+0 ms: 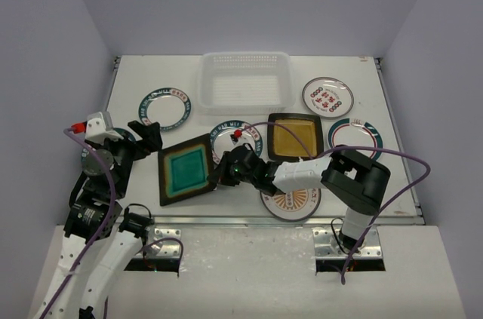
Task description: Place the plates into the plastic bin on the countertop
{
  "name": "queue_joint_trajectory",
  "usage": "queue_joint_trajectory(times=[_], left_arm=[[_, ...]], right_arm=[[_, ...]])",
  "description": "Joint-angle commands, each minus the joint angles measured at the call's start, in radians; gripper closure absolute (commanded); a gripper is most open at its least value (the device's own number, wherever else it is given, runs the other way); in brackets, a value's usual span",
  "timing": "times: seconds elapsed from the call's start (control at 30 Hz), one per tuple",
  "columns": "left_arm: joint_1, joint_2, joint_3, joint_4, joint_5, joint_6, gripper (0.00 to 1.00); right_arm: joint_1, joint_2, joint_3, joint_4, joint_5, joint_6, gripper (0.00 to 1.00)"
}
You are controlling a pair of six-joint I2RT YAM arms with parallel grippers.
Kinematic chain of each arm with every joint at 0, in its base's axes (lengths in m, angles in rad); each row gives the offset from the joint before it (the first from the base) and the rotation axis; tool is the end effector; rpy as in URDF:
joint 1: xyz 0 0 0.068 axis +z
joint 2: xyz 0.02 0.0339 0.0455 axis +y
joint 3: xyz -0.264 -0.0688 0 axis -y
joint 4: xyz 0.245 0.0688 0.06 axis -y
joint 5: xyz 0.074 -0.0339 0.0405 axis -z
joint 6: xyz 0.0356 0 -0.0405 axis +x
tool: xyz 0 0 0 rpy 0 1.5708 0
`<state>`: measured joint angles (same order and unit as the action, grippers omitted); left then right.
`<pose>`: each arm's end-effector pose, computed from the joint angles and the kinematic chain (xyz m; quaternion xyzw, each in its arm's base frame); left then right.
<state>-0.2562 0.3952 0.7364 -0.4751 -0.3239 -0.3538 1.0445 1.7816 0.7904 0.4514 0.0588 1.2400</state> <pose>0.0937 -0.0128 0.3393 -0.1422 0.7369 -0.0793 0.6561 0.1794 0.3047 0.1432 0.0993 0.8641 0.4376 0.2280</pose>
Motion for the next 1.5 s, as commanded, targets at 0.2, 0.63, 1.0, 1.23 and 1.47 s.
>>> queue_joint_trajectory(times=[0.2,0.63,1.0,1.23,1.47], left_arm=[[-0.009,-0.016,-0.002,0.021,-0.026,-0.013,0.0],[-0.009,-0.028,0.004,0.009,-0.074,-0.026,0.0],[-0.009,-0.03,0.004,0.004,-0.086,-0.028,0.0],[-0.009,-0.029,0.003,0.006,-0.078,-0.024,0.0],[-0.011,-0.017,0.001,0.01,-0.064,-0.019,0.0]], right_arm=[[-0.074,-0.091,0.055,0.229,-0.102,0.031,1.0],[-0.135,-0.133,0.178,0.229,-0.265,0.063,1.0],[-0.365,-0.212,0.283,0.06,-0.302,0.079,1.0],[-0.622,-0.105,0.51,-0.184,-0.366,0.019,1.0],[-0.777,0.159,0.91,-0.492,-0.457,-0.195,1.0]])
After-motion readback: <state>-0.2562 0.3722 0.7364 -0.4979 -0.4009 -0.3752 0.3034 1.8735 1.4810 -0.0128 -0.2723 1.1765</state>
